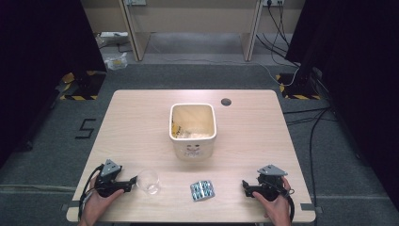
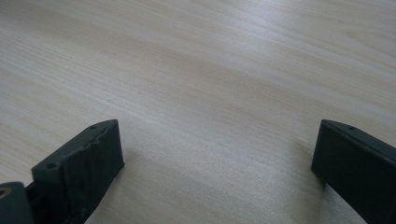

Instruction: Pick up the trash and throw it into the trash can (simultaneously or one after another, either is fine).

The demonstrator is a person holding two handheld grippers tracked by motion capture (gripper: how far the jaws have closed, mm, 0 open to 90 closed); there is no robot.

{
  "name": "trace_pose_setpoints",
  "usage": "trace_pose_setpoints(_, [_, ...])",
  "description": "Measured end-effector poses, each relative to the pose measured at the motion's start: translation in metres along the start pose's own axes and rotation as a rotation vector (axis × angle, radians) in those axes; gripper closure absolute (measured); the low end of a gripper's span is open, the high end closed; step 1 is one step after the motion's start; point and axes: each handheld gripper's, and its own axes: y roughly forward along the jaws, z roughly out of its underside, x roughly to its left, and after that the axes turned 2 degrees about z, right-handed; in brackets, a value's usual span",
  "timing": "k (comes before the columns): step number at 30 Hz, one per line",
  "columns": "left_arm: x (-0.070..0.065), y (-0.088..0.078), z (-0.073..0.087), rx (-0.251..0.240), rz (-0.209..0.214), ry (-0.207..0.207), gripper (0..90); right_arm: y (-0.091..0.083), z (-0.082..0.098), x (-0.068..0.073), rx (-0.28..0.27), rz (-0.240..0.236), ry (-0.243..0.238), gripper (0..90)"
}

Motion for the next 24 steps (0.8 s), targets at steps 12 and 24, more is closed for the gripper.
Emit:
trace_pose_setpoints(12, [0.001,-0.001,0.0,-0.008,0.028,0.003,21.1,0.0,0.0,-0.001,0.002,-0.001,-0.005,1.5])
trace_pose_setpoints(24, [0.002,-0.014,-0.008,-0.049,0.09,-0.027,23.6,0.001,-0.001,-0.001,0.004,-0.001,-0.005,1.1])
